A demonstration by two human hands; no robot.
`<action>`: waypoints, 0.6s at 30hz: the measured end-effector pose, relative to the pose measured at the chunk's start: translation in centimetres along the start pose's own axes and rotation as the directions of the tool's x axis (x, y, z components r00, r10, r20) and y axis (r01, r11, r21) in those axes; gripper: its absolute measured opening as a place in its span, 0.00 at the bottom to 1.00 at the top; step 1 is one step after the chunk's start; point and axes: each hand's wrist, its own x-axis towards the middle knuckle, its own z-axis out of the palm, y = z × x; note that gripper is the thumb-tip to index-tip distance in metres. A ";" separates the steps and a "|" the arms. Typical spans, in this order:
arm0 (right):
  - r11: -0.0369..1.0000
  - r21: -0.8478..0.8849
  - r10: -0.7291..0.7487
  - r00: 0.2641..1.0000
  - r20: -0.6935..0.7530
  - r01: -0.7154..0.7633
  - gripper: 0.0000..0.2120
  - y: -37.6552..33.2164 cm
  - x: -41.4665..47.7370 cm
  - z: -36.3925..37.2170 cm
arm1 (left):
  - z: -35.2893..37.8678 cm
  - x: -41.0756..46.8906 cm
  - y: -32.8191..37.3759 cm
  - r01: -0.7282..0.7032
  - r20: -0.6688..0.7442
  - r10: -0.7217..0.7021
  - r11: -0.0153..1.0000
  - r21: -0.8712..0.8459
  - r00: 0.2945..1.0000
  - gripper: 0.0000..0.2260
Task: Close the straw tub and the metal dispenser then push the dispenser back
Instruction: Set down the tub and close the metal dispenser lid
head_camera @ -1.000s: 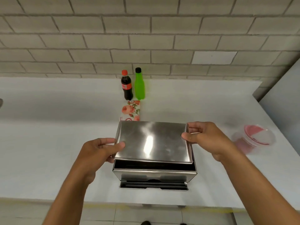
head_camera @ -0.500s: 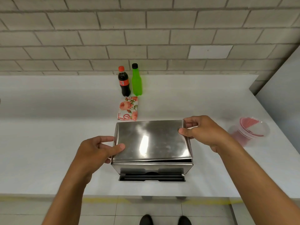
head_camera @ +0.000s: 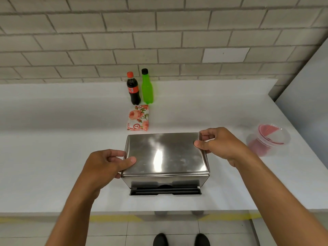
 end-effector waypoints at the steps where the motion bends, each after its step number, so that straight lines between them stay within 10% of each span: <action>1: 1.000 0.002 0.000 1.000 -0.005 0.000 0.21 0.0 0.0 0.1 | 0.0 0.0 0.0 0.001 0.001 -0.001 1.000 0.008 1.000 0.18; 18: 0.995 -0.103 0.011 0.999 -0.043 -0.015 0.23 0.1 -0.2 0.8 | 0.1 0.0 0.2 0.033 -0.056 -0.028 0.995 0.095 0.998 0.20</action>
